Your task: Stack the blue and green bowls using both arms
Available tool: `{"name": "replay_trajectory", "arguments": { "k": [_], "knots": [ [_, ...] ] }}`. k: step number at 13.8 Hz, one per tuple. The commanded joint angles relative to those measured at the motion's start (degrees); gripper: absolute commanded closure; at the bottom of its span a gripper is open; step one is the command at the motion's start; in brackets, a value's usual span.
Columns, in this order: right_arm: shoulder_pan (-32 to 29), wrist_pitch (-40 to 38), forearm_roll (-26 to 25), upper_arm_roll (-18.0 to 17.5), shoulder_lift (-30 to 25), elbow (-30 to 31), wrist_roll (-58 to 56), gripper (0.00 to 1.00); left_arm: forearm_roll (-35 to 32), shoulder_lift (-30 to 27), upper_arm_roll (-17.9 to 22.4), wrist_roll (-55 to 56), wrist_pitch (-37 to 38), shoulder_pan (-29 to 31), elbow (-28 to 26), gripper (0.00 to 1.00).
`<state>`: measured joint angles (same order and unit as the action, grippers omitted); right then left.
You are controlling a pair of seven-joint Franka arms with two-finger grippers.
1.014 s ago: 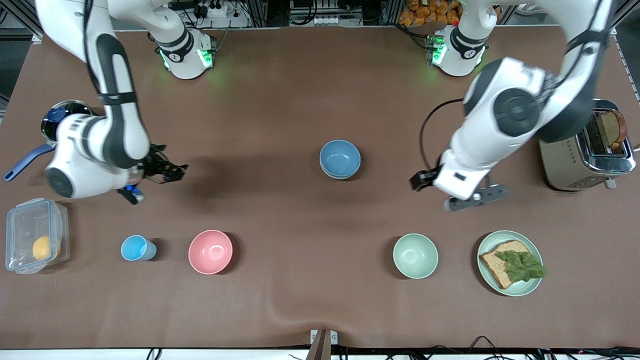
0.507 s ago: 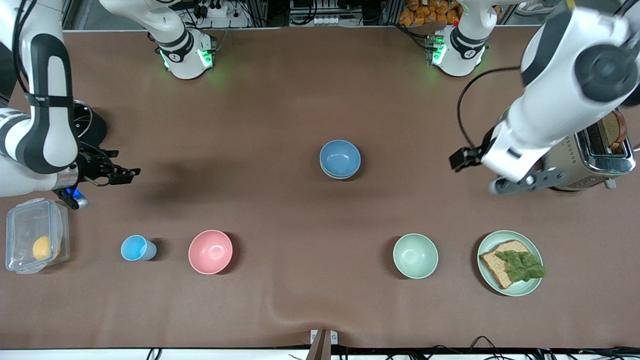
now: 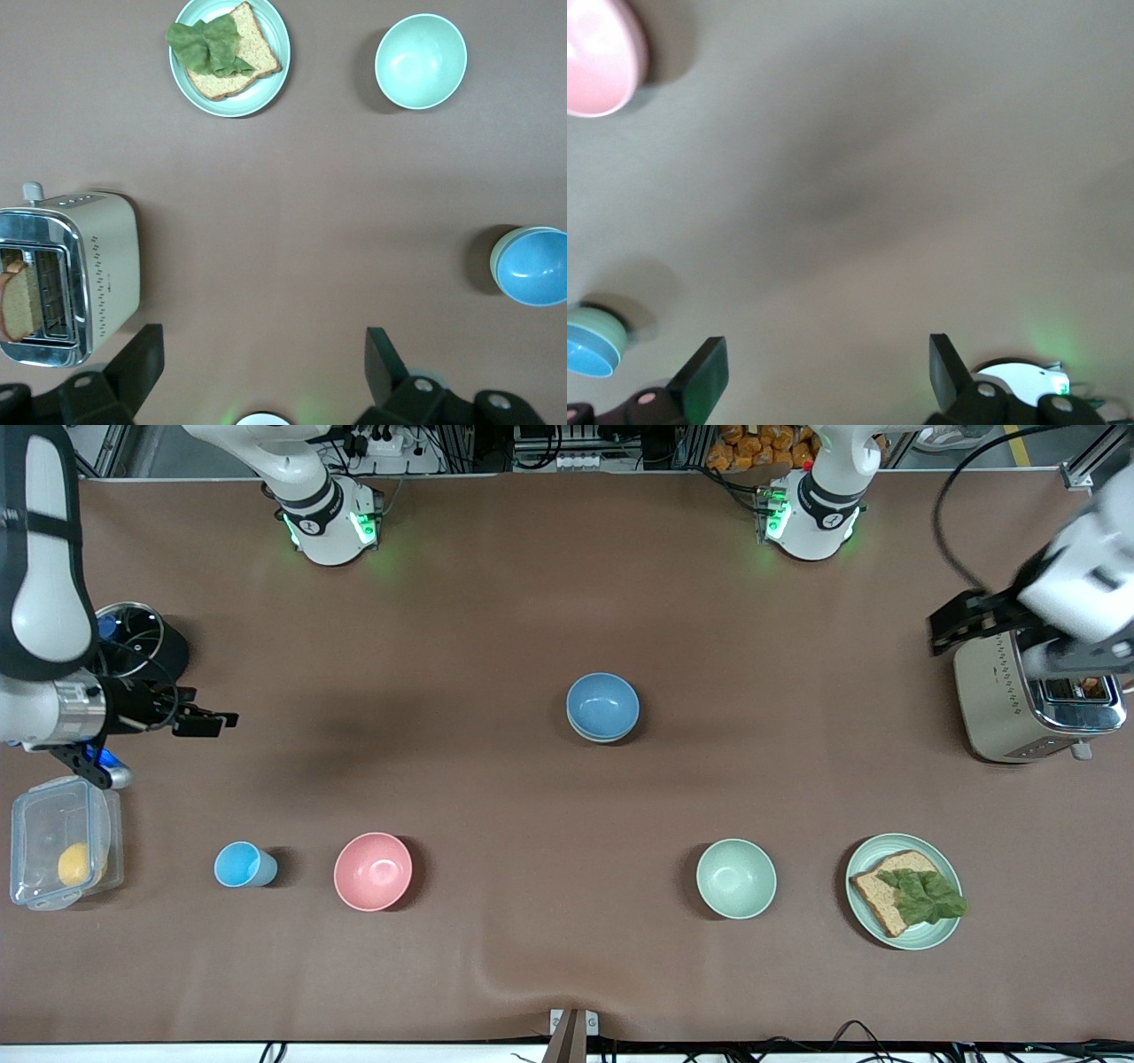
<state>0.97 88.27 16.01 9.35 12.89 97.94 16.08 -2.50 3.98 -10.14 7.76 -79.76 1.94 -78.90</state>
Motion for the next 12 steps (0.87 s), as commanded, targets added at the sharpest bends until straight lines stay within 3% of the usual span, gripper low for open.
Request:
{"name": "replay_trajectory", "arguments": {
  "k": [1,5,10,12],
  "knots": [
    [-2.81,0.06,-3.34,-6.08,-3.22,-3.51,0.01,0.0,1.18,-2.57,2.32,-1.43,0.05,-2.37,-2.05,0.0],
    [-3.07,-0.37,-10.64,-8.81,-4.27,-12.06,-0.26,0.0,1.35,-0.56,3.46,-1.26,0.05,-3.52,-1.61,0.0],
    [-3.69,-2.4,-10.21,-9.96,-5.86,-14.08,-0.26,0.0,4.61,-0.73,3.46,-0.55,-0.04,-3.08,-1.52,0.0],
    [-4.56,1.88,-9.59,-9.7,-7.78,-13.4,-10.98,0.0,4.61,-0.82,3.29,-0.9,-0.13,-2.99,-1.61,0.0]
  ]
}}
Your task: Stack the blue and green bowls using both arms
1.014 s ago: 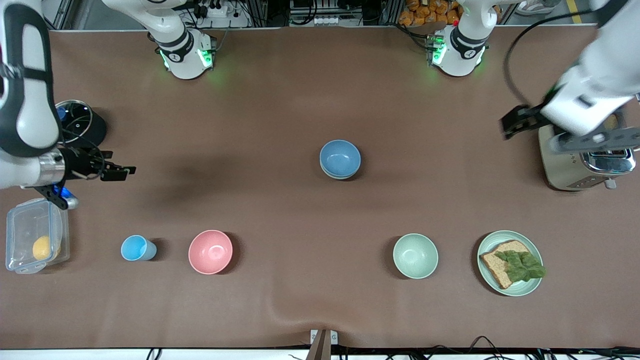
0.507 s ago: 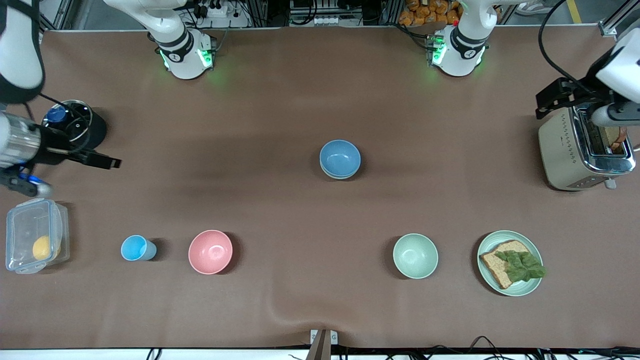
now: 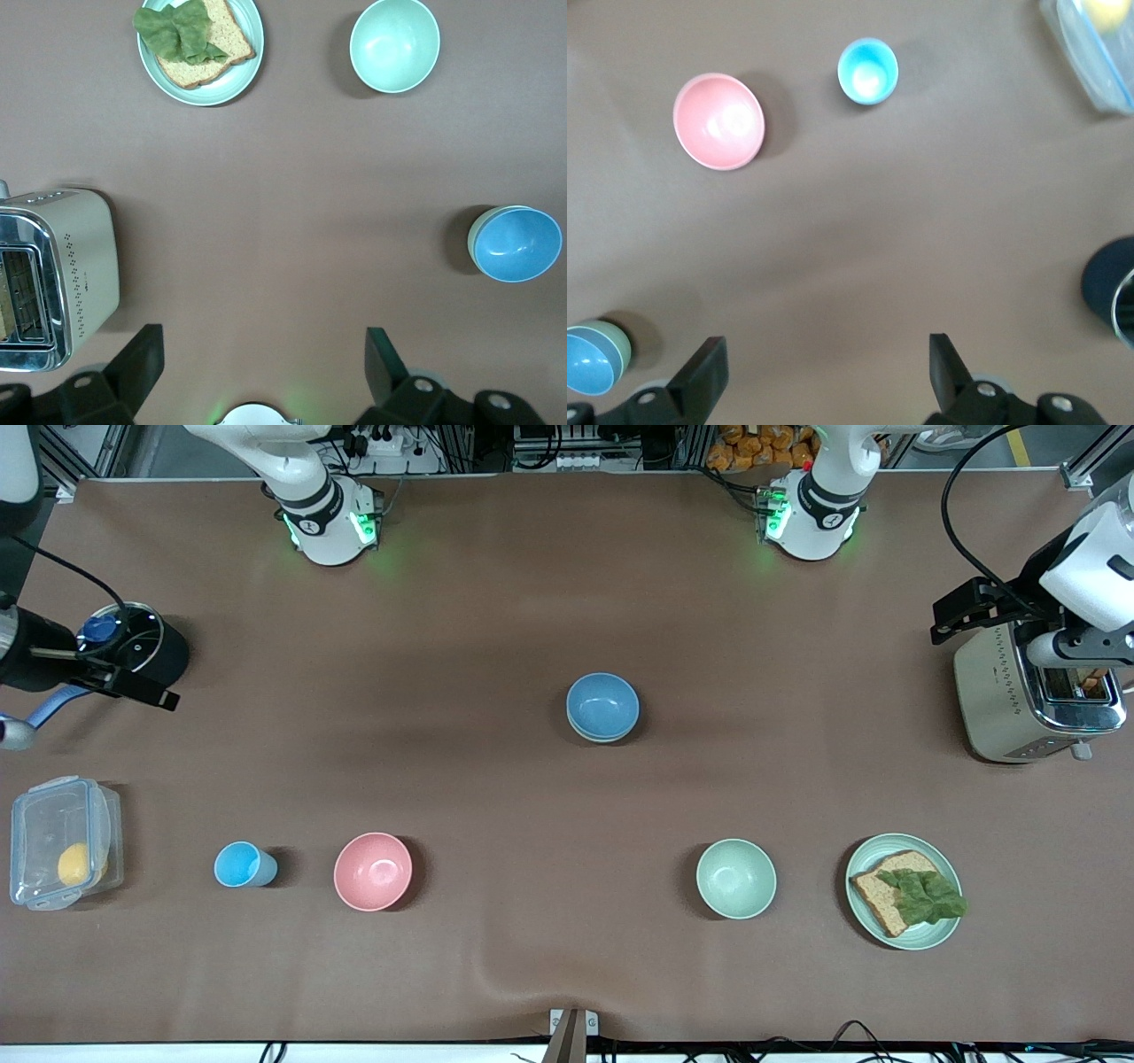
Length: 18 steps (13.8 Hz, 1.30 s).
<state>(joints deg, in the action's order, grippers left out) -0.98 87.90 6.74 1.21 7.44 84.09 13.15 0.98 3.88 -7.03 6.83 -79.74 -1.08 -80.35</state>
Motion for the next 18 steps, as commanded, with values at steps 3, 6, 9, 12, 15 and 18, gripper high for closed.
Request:
{"name": "replay_trajectory", "arguments": {
  "k": [3,6,9,12,15,18],
  "knots": [
    [-4.39,2.72,1.87,0.71,-2.34,1.16,-21.6,0.0,0.69,-0.36,-0.09,-0.24,-0.33,-0.68,-0.25,0.0],
    [-2.45,2.27,-1.11,0.03,-2.43,0.19,-13.43,0.0,0.6,-0.53,-0.09,-0.5,-0.42,-0.24,-0.25,0.0],
    [-2.97,2.28,-0.94,0.11,-2.96,-1.2,-13.41,0.0,0.34,-0.45,-0.09,-0.5,-0.42,-0.15,-0.25,0.0],
    [-2.1,0.53,-4.09,-1.37,-3.39,-1.39,-13.33,0.0,0.25,-0.45,-0.09,-0.5,-0.42,-0.41,-0.25,0.0],
    [-2.36,-1.77,-4.72,-2.26,-4.01,-0.95,-12.8,0.0,0.25,-0.62,-0.09,-0.41,-0.33,-0.41,-0.25,0.0],
    [-2.62,-1.59,-4.37,-2.09,-4.45,-0.16,-12.28,0.0,0.25,-0.54,-0.09,-0.41,-0.33,-0.41,-0.33,0.0]
  ]
}}
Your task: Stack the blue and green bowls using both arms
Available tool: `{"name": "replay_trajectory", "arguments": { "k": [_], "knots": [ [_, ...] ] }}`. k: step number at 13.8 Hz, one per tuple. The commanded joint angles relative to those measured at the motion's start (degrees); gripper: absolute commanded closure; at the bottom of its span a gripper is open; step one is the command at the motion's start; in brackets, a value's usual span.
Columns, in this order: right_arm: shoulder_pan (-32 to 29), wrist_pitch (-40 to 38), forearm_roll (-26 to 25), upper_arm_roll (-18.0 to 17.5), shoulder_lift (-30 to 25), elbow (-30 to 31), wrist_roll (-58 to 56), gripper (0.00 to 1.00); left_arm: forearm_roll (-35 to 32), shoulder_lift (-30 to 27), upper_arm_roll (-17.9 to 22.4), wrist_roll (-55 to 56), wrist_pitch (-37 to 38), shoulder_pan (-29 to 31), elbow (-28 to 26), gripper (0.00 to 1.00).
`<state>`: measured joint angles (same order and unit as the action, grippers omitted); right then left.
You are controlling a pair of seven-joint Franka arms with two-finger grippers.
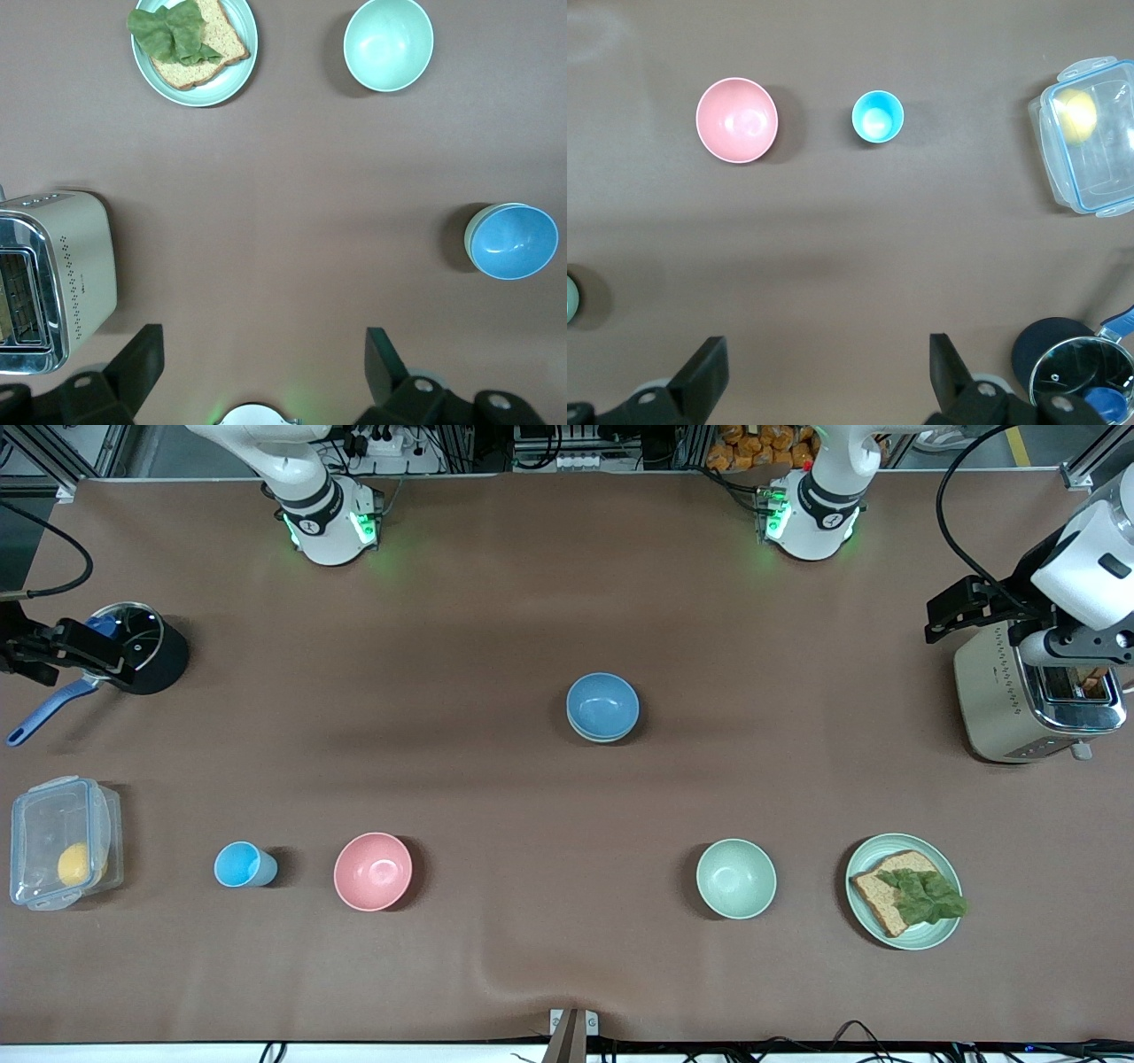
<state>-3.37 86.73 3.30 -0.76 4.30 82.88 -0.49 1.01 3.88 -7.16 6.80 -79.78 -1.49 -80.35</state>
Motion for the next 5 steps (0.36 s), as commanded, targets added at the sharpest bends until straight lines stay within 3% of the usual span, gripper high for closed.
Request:
{"name": "replay_trajectory", "arguments": {
  "k": [1,5],
  "knots": [
    [-0.23,-0.6,-0.84,-0.12,-1.48,1.41,2.67,0.0,0.22,-0.54,0.04,-0.38,-0.29,-0.01,-0.34,0.0],
    [1.44,-0.69,-0.92,-0.47,-1.66,1.76,8.74,0.0,-2.05,-0.45,-0.22,-0.3,-0.46,-0.53,-0.42,0.0]
  ]
}}
